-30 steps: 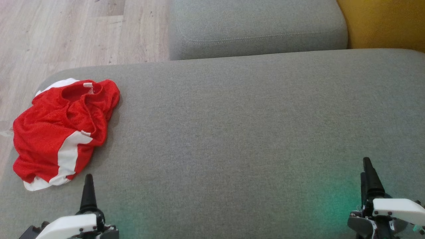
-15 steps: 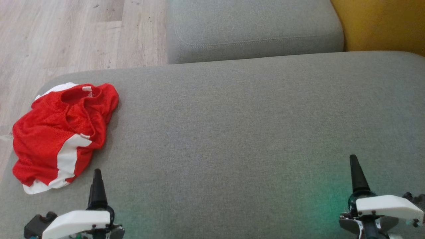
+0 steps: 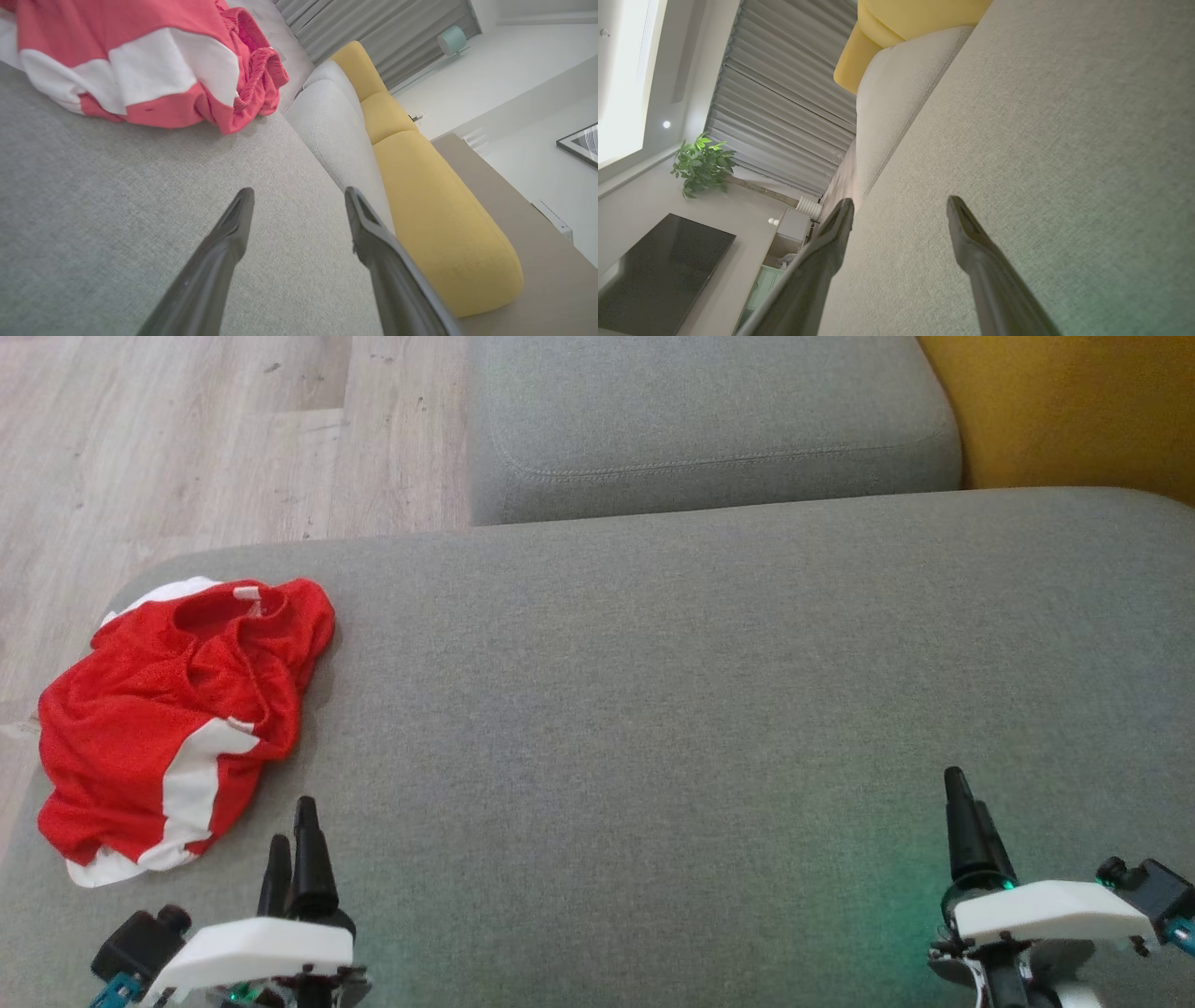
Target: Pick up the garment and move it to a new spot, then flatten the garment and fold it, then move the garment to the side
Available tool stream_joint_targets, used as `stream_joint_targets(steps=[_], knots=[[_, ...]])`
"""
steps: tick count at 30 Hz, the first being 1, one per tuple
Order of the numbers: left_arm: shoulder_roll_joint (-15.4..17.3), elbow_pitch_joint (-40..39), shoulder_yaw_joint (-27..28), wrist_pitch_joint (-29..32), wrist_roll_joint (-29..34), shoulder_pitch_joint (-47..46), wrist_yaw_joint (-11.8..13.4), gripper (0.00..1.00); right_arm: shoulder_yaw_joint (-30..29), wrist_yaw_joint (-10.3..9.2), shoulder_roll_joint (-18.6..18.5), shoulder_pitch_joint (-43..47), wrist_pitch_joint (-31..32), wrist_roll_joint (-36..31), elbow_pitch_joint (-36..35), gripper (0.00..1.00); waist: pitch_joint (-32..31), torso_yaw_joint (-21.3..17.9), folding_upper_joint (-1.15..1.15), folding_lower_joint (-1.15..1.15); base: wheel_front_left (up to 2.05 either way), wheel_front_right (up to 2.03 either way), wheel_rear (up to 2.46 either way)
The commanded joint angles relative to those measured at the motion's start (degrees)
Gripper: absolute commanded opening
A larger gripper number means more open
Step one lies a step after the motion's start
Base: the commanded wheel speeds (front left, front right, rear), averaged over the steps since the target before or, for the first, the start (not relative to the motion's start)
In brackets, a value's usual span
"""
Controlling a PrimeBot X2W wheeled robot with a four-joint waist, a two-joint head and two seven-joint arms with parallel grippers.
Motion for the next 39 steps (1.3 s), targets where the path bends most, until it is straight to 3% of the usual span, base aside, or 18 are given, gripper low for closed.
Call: stream_joint_targets(steps=[1,39], knots=[[0.28,-2.31,0.29,-0.67,2.09,-1.47,0.38,1.00,1.00,0.18,-0.74,-1.54,-0.77,-2.05,-2.13,1.00,-0.07,0.00,0.00,0.00,0.00,0.00,0.00],[0.38,-3.41,-4.50,-6.97,28.40,0.41,3.49,1.00,8.68,0.32,-1.42,-0.48,-7.02,-28.73,-2.53,1.00,-3.41,-0.46,0.00,0.00,0.00,0.00,0.00]])
